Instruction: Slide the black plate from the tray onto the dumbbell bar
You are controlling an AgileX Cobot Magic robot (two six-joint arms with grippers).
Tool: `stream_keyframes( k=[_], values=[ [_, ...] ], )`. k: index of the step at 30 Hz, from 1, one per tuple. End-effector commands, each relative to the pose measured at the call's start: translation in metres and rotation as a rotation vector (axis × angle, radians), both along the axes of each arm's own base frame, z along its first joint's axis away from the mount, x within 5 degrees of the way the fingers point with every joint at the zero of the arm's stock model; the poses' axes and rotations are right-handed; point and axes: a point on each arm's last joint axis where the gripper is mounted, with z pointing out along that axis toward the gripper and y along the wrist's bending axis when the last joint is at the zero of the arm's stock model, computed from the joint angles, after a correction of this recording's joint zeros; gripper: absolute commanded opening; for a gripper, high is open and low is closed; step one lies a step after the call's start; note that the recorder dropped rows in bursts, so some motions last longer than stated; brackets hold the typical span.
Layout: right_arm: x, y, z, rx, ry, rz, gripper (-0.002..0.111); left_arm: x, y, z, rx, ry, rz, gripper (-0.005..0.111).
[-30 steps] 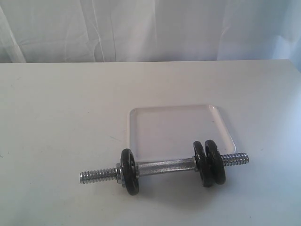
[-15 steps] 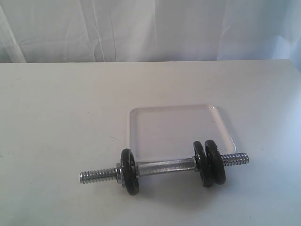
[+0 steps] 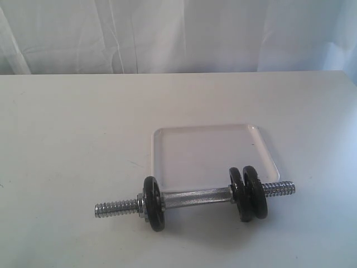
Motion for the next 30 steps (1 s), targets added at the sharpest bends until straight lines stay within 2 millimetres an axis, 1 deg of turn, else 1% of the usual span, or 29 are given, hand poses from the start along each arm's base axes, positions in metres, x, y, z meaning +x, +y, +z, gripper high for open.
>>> stream_keyframes(
  k=[1, 13, 24, 30],
  values=[
    [-0.0001, -0.0002, -0.0017, -0.009, -0.004, -0.002, 0.000, -0.0002, -0.0003, -0.0012, -0.018, 0.000, 0.004, 0.000],
    [-0.0001, -0.0001, -0.0019, -0.010, -0.001, 0.000, 0.000, -0.0002, -0.0003, -0.0012, -0.018, 0.000, 0.004, 0.000],
    [0.0003, -0.0059, -0.0019, 0.012, 0.001, -0.115, 0.000, -0.0002, -0.0003, -0.0012, -0.018, 0.000, 0.004, 0.000],
    [0.0003, -0.0061, -0.0019, 0.012, 0.001, -0.119, 0.000, -0.0002, -0.0003, -0.0012, -0.018, 0.000, 0.004, 0.000]
  ],
)
